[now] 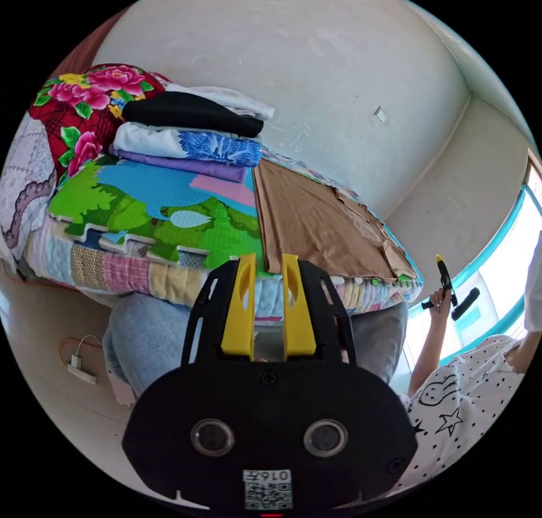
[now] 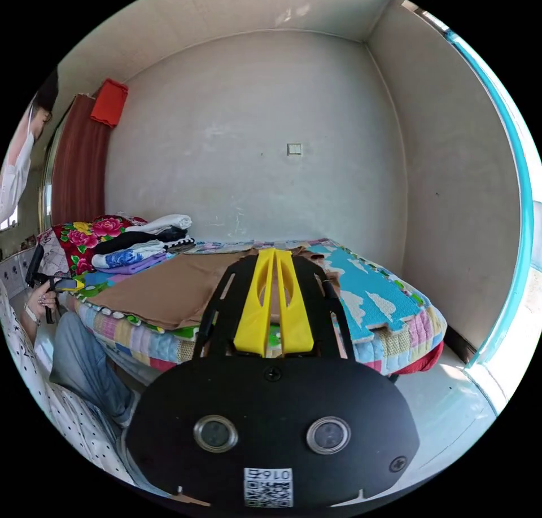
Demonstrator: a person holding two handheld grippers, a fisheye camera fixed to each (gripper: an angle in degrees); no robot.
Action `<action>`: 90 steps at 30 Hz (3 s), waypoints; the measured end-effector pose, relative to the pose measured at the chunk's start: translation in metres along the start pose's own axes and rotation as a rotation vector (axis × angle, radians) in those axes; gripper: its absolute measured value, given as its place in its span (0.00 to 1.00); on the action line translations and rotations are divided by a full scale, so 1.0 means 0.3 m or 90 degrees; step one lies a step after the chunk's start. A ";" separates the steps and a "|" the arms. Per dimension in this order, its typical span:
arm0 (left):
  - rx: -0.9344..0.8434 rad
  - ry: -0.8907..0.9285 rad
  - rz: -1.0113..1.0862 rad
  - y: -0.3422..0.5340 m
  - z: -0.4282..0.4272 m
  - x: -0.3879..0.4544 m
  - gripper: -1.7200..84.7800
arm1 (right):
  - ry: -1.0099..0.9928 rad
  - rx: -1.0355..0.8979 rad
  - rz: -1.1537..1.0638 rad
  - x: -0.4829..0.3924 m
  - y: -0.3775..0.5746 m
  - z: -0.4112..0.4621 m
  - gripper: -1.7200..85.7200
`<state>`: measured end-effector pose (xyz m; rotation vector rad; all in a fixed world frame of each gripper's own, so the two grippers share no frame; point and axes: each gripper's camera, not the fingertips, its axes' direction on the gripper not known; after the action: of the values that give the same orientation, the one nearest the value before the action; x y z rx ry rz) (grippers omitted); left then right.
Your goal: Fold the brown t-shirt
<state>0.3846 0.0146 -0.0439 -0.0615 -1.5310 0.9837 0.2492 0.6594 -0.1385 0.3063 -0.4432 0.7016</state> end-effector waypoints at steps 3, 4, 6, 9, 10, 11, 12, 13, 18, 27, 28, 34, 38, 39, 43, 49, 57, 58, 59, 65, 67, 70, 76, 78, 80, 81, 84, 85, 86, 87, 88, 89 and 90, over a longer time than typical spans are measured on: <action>-0.019 0.048 -0.022 0.068 0.036 -0.084 0.10 | -0.059 0.006 -0.020 -0.131 -0.053 0.042 0.02; -0.022 0.063 -0.023 0.093 0.055 -0.105 0.11 | -0.076 0.008 -0.026 -0.188 -0.067 0.054 0.02; -0.038 0.069 -0.016 0.123 0.093 -0.128 0.11 | -0.095 0.008 -0.043 -0.277 -0.082 0.070 0.02; -0.069 0.061 -0.009 0.163 0.159 -0.159 0.12 | -0.101 -0.017 -0.087 -0.419 -0.102 0.096 0.02; -0.074 0.056 -0.009 0.180 0.180 -0.174 0.11 | -0.097 -0.035 -0.108 -0.471 -0.110 0.106 0.02; -0.068 0.060 -0.009 0.197 0.192 -0.190 0.10 | -0.096 -0.044 -0.115 -0.494 -0.115 0.111 0.02; -0.064 0.063 -0.011 0.205 0.196 -0.200 0.09 | -0.099 -0.060 -0.128 -0.536 -0.125 0.119 0.02; -0.059 0.067 -0.018 0.221 0.205 -0.220 0.07 | -0.112 -0.074 -0.139 -0.576 -0.136 0.125 0.02; -0.032 0.076 -0.042 0.287 0.223 -0.305 0.01 | -0.226 -0.106 -0.190 -0.780 -0.181 0.145 0.02; -0.002 0.169 -0.061 0.349 0.229 -0.429 0.01 | -0.371 -0.065 -0.452 -1.653 -0.307 0.321 0.13; 0.000 0.178 -0.066 0.355 0.229 -0.442 0.01 | -0.370 -0.071 -0.494 -1.784 -0.301 0.349 0.14; 0.006 0.202 -0.065 0.392 0.243 -0.480 0.02 | -0.108 0.019 -0.654 -2.232 -0.273 0.445 0.06; 0.018 0.300 -0.115 0.451 0.280 -0.559 0.08 | -0.114 0.006 -0.657 -2.301 -0.360 0.484 0.03; 0.021 0.325 -0.128 0.461 0.291 -0.572 0.09 | -0.125 -0.003 -0.651 -2.308 -0.395 0.503 0.02; 0.019 0.416 -0.188 0.499 0.392 -0.610 0.13 | -0.153 -0.008 -0.630 -2.333 -0.521 0.563 0.02; 0.053 0.418 -0.204 0.474 0.463 -0.550 0.08 | -0.141 -0.006 -0.664 -2.412 -0.644 0.679 0.02; 0.132 0.295 -0.111 0.468 0.443 -0.362 0.01 | -0.267 -0.099 -0.581 -2.345 -0.916 0.906 0.07; 0.133 0.282 -0.073 0.462 0.440 -0.312 0.01 | -0.325 -0.119 -0.537 -2.283 -0.988 0.947 0.08; 0.128 0.266 -0.031 0.456 0.441 -0.253 0.01 | -0.357 -0.128 -0.510 -2.248 -1.029 0.969 0.08; 0.060 0.237 0.170 0.429 0.551 0.091 0.01 | -0.444 -0.199 -0.205 -1.906 -1.481 1.368 0.07; 0.042 0.214 0.207 0.434 0.596 0.181 0.01 | -0.410 -0.237 -0.168 -1.861 -1.645 1.594 0.06; 0.041 0.175 0.246 0.462 0.658 0.289 0.01 | -0.366 -0.336 -0.188 -1.916 -1.824 1.927 0.08; 0.066 0.237 0.221 0.514 0.751 0.304 0.01 | -0.280 -0.475 -0.254 -2.232 -2.081 2.602 0.12; 0.076 0.281 0.193 0.529 0.773 0.276 0.01 | -0.242 -0.497 -0.280 -2.339 -2.132 2.802 0.12; 0.091 0.330 0.175 0.542 0.797 0.253 0.01 | -0.200 -0.530 -0.273 -2.429 -2.173 3.001 0.12; 0.093 0.339 0.174 0.542 0.803 0.252 0.01 | -0.179 -0.555 -0.264 -2.481 -2.193 3.126 0.11; 0.099 0.373 0.166 0.544 0.821 0.256 0.01 | -0.151 -0.611 -0.218 -2.579 -2.228 3.400 0.11; 0.102 0.380 0.164 0.544 0.824 0.263 0.01 | -0.143 -0.638 -0.212 -2.614 -2.235 3.495 0.11; 0.102 0.384 0.165 0.543 0.827 0.271 0.01 | -0.136 -0.652 -0.213 -2.632 -2.239 3.540 0.11; 0.102 0.385 0.165 0.543 0.829 0.275 0.01 | -0.111 -0.673 -0.214 -2.663 -2.250 3.623 0.11; 0.104 0.390 0.164 0.541 0.832 0.283 0.01 | -0.089 -0.684 -0.224 -2.691 -2.261 3.691 0.10; 0.104 0.394 0.162 0.540 0.835 0.291 0.01 | -0.075 -0.688 -0.231 -2.704 -2.267 3.721 0.10; 0.104 0.396 0.161 0.539 0.837 0.295 0.01 | -0.078 -0.693 -0.251 -2.730 -2.281 3.764 0.09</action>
<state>0.0737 0.0326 -0.0414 -0.4155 -0.8819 1.1515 -0.1665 -0.7543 0.3537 -0.5854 -0.7874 -0.0065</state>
